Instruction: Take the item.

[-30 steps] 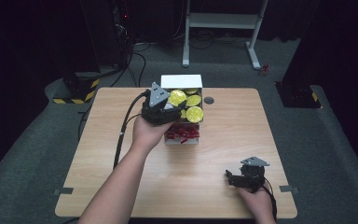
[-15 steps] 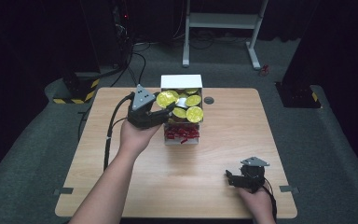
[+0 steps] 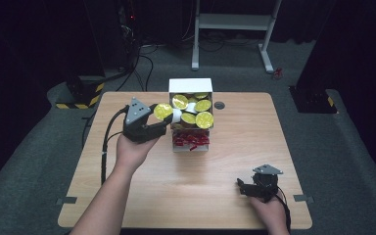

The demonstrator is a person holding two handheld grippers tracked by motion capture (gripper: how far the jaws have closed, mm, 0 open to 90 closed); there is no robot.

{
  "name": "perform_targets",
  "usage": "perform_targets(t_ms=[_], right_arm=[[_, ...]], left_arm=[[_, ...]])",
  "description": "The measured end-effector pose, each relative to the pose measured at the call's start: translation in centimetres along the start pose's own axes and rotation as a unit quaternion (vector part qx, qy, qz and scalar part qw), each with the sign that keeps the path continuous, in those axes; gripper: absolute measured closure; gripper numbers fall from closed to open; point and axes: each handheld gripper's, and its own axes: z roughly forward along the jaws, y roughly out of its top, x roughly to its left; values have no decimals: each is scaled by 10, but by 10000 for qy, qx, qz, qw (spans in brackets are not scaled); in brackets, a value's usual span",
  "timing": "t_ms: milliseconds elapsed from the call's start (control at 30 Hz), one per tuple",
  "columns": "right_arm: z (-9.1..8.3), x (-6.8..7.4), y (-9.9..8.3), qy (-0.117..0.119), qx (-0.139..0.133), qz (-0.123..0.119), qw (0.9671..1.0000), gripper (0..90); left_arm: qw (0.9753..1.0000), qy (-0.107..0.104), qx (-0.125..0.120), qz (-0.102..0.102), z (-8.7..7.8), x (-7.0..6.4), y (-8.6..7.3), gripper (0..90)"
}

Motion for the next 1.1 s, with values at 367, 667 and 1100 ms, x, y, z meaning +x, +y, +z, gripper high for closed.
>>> perform_targets(t_ms=[367,667,1100], right_arm=[[0,0,0,-1,-2,-2,10000,85],[0,0,0,-1,-1,0,10000,85],[0,0,0,0,-1,0,10000,85]], left_arm=[[9999,65,52,-83,-6,9,-14,385],[9997,110,136,-148,-7,14,-25,385],[9987,232,345,-292,-7,28,-54,385]])
